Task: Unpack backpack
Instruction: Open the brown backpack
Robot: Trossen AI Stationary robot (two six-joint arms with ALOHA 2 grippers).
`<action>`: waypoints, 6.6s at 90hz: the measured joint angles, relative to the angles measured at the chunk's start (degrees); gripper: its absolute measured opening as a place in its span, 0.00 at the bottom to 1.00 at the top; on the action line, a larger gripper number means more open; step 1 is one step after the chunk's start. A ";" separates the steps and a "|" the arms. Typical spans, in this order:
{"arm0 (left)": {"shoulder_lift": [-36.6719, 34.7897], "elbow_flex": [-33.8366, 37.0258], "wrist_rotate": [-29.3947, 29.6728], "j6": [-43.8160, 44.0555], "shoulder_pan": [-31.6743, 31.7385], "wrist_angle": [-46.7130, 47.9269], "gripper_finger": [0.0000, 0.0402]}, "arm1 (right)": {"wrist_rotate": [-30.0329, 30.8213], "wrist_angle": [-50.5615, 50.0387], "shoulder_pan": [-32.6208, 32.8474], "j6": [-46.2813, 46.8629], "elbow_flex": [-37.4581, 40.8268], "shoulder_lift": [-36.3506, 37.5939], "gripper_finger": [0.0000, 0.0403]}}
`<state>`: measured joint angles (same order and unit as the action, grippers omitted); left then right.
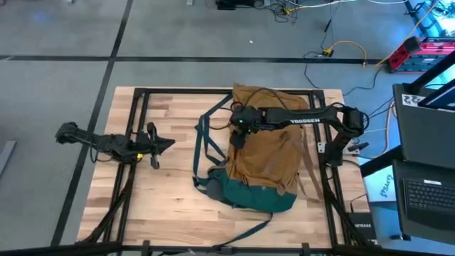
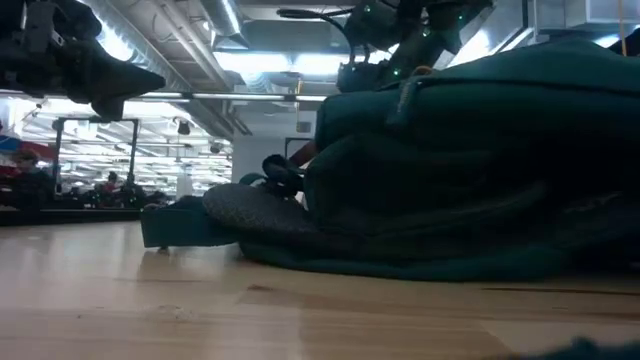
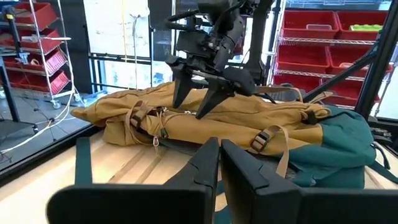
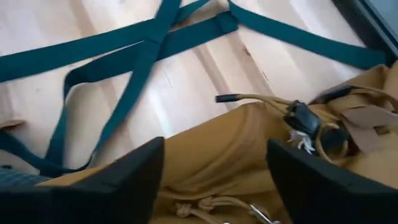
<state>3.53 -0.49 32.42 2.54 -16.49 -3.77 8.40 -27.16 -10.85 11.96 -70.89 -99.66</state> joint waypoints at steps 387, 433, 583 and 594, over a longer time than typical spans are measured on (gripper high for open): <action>66.34 -9.58 -20.47 -12.70 23.58 -47.21 0.71 | -17.04 10.25 4.96 -10.56 -11.81 -9.07 0.01; 78.79 -17.16 -23.19 -13.90 25.18 -47.89 0.70 | -17.02 10.12 5.22 -10.62 -11.81 -9.07 0.01; 78.55 -17.11 -25.94 -20.42 21.47 -23.93 0.00 | -5.32 -5.95 8.99 -15.24 -11.81 -9.00 0.37; 78.55 -17.11 -26.34 -20.54 21.42 -23.56 0.00 | -4.95 -5.94 8.98 -15.51 -11.81 -9.01 0.37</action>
<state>82.08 -17.61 6.09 -18.00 4.93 -27.33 3.45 -33.10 -1.87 -3.55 -82.70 -108.66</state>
